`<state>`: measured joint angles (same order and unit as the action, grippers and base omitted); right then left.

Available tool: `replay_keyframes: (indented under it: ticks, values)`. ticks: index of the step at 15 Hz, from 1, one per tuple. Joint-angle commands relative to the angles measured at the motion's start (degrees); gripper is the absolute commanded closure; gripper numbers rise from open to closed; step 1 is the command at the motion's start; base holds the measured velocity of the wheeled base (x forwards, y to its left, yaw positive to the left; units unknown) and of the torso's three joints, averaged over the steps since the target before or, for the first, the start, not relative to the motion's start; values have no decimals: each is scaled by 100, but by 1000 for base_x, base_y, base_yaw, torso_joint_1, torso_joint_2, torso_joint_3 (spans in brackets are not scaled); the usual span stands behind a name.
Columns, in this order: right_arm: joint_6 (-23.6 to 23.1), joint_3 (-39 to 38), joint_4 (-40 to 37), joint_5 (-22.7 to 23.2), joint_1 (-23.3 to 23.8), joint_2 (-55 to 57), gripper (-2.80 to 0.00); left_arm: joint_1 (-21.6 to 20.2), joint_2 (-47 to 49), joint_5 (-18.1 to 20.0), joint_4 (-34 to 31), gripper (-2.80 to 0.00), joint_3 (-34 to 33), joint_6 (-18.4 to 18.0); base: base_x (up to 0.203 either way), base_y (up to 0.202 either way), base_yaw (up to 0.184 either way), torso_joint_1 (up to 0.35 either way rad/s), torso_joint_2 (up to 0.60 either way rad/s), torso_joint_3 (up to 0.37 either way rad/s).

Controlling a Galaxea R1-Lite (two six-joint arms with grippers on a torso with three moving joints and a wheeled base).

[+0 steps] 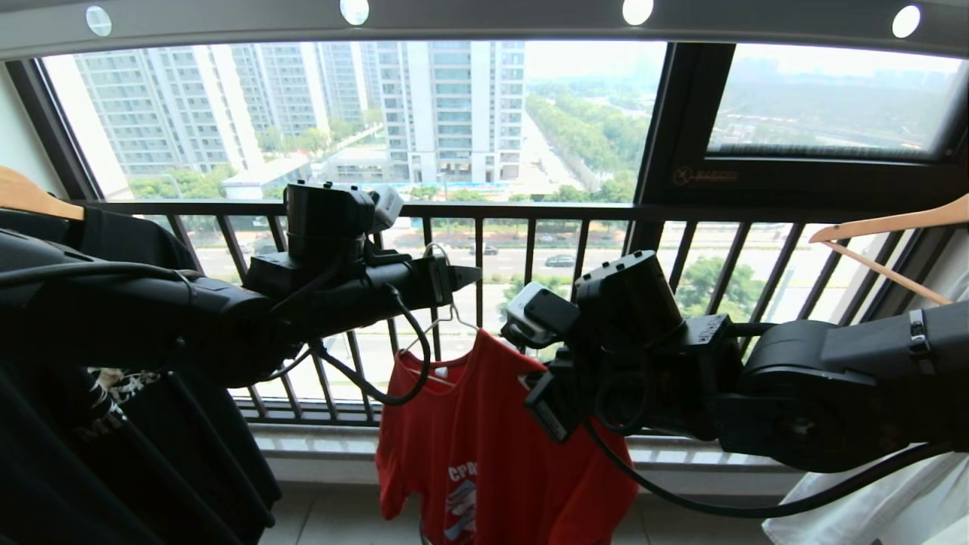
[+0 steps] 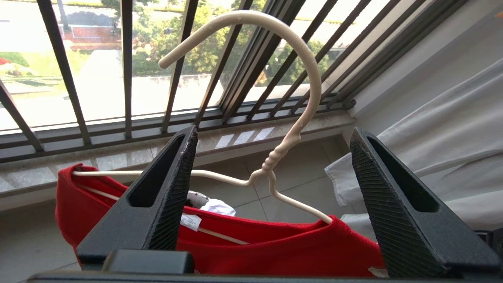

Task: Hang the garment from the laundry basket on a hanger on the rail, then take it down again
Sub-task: Hang the clothes rack on the clothesline

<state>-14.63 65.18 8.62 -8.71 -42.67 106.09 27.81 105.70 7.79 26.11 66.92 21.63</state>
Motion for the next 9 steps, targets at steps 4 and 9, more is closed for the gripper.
replay_keyframes:
  ticks: [4, 9]
  values:
    - [171, 135, 8, -17, 204, 110, 0, 5, -95, 12, -330, -280, 98, 8, 0, 0, 0, 0, 0, 0]
    - [224, 134, 8, -15, 583, 209, 0, 32, -552, 454, -654, -280, 51, -29, 0, 0, 0, 0, 0, 0]
